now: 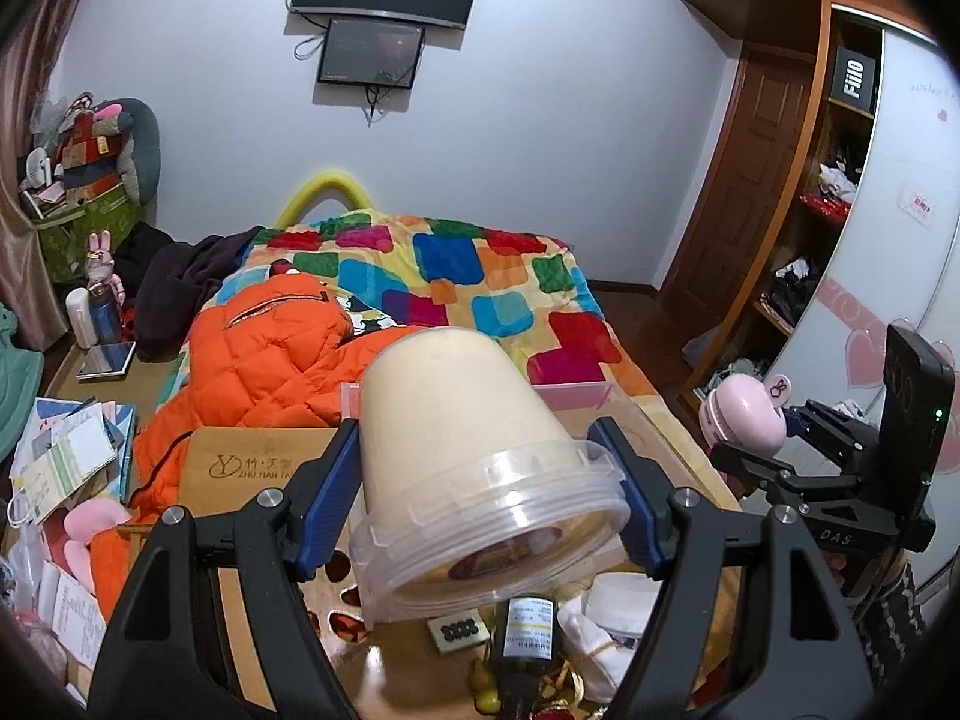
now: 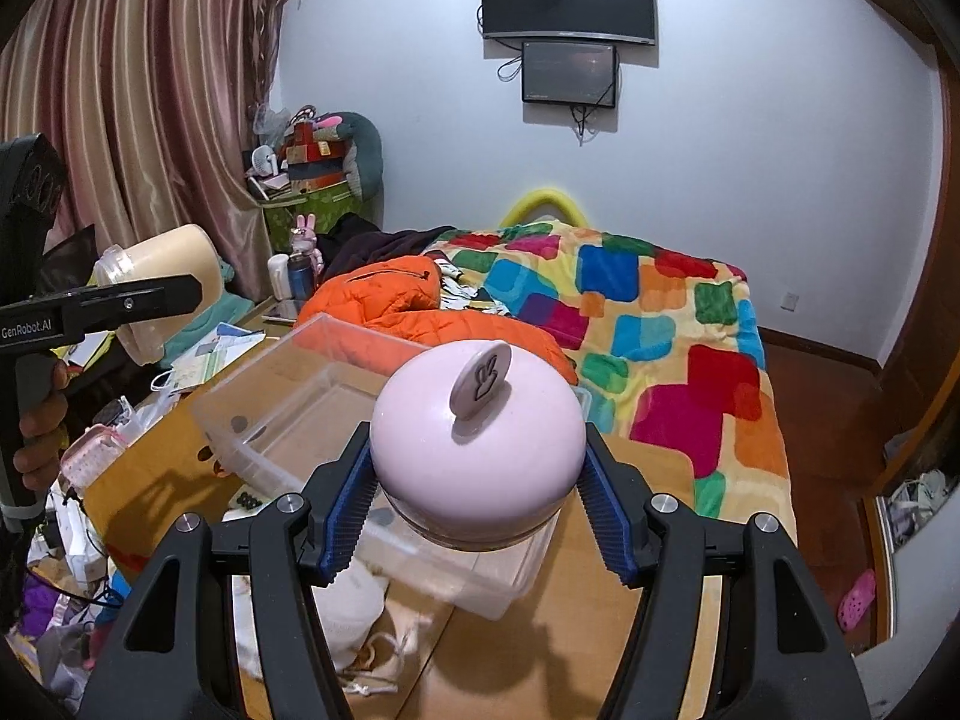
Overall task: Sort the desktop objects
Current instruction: 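Lift the pink container and cream tub and carry both toward the clear box, then lower the pink container and cream tub into the clear box and release both, then withdraw both grippers from the box toward the remaining table items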
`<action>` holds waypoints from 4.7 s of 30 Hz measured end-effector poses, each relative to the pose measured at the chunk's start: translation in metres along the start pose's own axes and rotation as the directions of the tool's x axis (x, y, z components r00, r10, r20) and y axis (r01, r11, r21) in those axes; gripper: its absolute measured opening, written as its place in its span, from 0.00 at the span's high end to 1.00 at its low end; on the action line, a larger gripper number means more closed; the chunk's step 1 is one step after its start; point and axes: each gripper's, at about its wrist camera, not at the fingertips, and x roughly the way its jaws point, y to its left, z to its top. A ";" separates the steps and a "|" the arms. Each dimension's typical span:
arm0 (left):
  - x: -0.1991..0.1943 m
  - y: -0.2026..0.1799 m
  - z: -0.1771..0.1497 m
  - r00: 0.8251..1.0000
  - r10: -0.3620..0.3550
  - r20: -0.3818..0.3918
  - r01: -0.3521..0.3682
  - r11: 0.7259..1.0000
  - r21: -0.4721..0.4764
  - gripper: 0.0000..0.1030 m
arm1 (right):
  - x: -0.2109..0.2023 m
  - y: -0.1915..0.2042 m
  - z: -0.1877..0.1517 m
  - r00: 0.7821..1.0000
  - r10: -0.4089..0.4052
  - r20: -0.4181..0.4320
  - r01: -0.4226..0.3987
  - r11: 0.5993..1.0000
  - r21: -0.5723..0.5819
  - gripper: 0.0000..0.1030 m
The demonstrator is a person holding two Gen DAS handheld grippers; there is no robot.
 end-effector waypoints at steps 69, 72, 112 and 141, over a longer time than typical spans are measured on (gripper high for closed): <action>0.151 -0.022 -0.022 0.890 0.087 -0.448 0.045 0.960 0.275 0.33 | 0.162 0.012 0.002 0.862 0.038 -0.506 -0.140 0.976 -0.166 0.42; 0.151 -0.022 -0.022 0.889 0.086 -0.449 0.047 0.960 0.276 0.33 | 0.163 0.012 0.003 0.859 0.031 -0.511 -0.136 0.976 -0.169 0.42; 0.060 -0.013 0.005 0.953 0.137 -0.271 -0.072 0.969 0.236 0.09 | 0.052 0.028 0.037 0.946 -0.083 -0.314 0.008 0.973 -0.231 0.23; -0.029 -0.035 -0.056 0.981 0.111 -0.159 -0.074 0.973 0.221 0.04 | -0.036 0.054 -0.015 0.974 -0.046 -0.221 0.001 0.980 -0.198 0.21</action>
